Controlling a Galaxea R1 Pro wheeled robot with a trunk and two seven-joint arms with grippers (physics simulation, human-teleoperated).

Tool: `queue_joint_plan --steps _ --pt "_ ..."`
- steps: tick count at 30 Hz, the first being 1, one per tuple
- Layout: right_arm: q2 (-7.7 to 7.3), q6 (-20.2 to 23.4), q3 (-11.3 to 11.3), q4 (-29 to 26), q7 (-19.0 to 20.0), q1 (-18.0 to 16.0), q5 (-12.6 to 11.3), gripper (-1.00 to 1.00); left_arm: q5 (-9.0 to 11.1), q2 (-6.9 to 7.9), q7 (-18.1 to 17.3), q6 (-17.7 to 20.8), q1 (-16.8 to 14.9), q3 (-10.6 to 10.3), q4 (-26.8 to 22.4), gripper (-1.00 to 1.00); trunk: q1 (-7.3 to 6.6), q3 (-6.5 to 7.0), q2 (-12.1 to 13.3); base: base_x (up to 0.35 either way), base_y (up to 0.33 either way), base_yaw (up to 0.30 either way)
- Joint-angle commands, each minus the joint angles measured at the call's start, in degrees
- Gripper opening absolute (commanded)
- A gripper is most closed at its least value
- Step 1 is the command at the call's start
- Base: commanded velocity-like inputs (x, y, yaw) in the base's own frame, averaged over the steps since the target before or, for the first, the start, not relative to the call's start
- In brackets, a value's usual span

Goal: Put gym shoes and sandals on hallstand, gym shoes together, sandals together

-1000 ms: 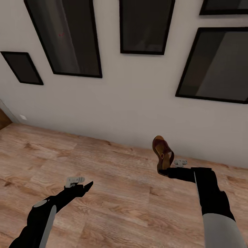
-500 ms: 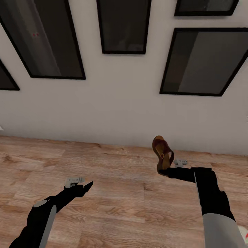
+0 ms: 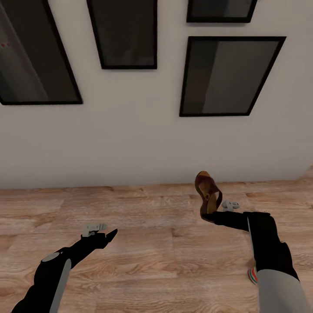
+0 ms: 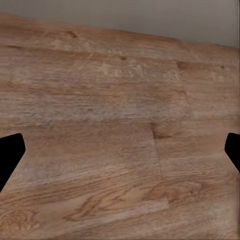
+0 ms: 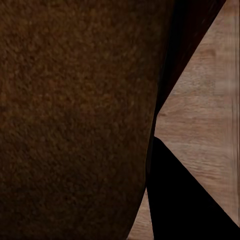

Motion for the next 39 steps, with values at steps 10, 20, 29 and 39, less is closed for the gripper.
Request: queue_joint_plan --steps 10,20,29,39 --pt "0.00 0.2 -8.6 0.0 -0.2 0.0 -0.3 -1.00 0.0 0.00 0.0 0.0 0.0 0.0 0.0 1.00 0.00 0.14 0.0 0.000 0.002 -0.300" --pt "0.00 0.2 -9.3 0.0 -0.2 0.0 -0.3 -1.00 0.0 0.00 0.0 0.0 0.0 0.0 0.0 1.00 0.00 0.14 0.0 0.000 0.000 -0.300" --pt "0.00 0.2 -9.4 0.0 -0.2 0.0 -0.2 -1.00 0.0 0.00 0.0 0.0 0.0 0.0 0.0 1.00 0.00 0.29 0.0 0.000 0.000 -0.300" --pt "0.00 0.2 -9.4 0.1 -0.3 0.0 -0.2 -1.00 0.0 0.00 -0.1 0.0 0.0 0.0 0.0 1.00 0.00 0.69 0.0 0.000 0.000 -0.300"
